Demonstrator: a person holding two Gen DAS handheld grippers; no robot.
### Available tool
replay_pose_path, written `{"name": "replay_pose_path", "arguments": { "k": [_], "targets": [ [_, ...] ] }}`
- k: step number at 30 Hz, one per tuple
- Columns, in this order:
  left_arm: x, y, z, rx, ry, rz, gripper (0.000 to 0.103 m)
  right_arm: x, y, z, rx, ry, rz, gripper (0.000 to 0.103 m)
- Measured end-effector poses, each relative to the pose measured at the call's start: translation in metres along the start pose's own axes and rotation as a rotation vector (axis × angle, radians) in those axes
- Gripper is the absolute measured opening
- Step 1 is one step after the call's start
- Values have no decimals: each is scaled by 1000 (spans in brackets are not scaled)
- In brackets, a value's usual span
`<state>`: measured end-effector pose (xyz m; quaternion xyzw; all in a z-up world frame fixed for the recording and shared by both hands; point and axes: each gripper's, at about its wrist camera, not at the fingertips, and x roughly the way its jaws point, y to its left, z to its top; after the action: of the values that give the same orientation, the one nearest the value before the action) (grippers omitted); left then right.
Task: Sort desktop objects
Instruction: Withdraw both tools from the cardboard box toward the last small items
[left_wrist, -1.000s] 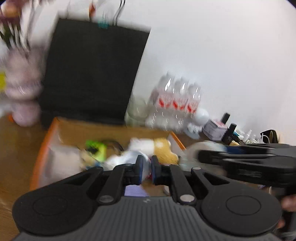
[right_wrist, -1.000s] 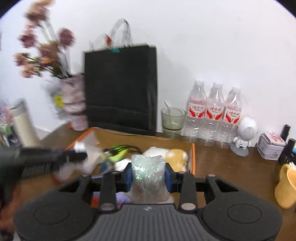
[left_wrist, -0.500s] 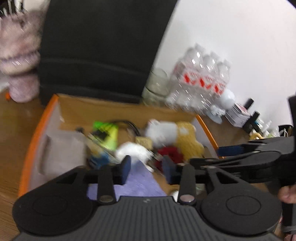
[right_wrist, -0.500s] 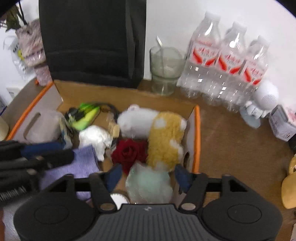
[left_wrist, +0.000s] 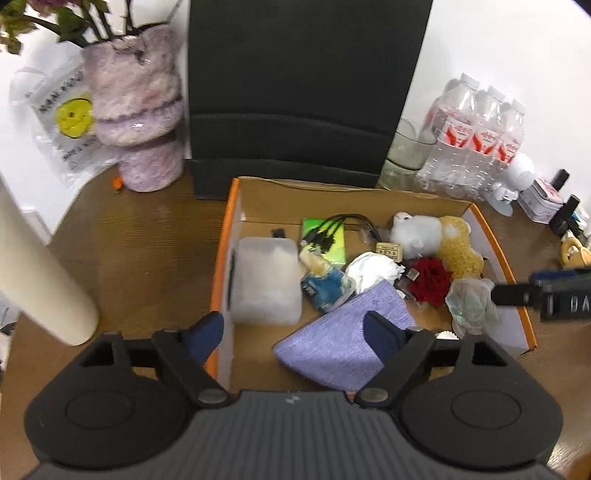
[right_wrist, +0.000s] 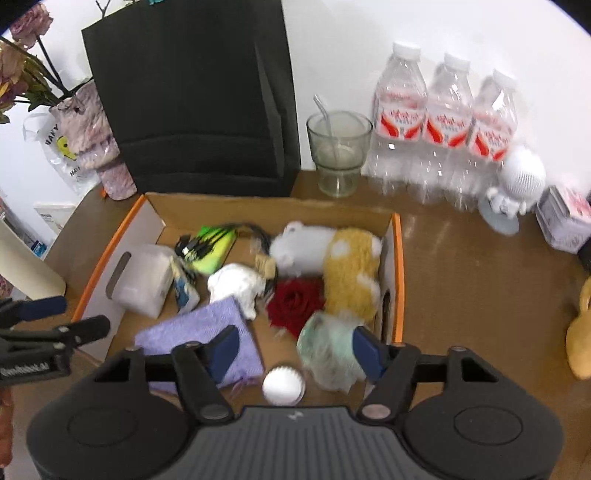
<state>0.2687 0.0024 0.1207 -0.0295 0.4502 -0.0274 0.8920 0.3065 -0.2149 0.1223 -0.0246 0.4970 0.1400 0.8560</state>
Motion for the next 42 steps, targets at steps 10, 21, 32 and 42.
{"name": "replay_pose_path", "arguments": {
  "k": [10, 21, 32, 42],
  "targets": [
    [-70, -10, -54, -58, -375, 7, 103, -66, 25, -73, -13, -341, -17, 98],
    [-112, -29, -126, 53, -608, 34, 103, -87, 46, -164, -45, -652, -37, 100],
    [-174, 8, -259, 143, -607, -33, 103, -132, 50, -299, -42, -643, 22, 103],
    [-159, 5, -357, 109, -518, 37, 103, -142, 58, -420, -33, -677, -20, 103]
  ]
}}
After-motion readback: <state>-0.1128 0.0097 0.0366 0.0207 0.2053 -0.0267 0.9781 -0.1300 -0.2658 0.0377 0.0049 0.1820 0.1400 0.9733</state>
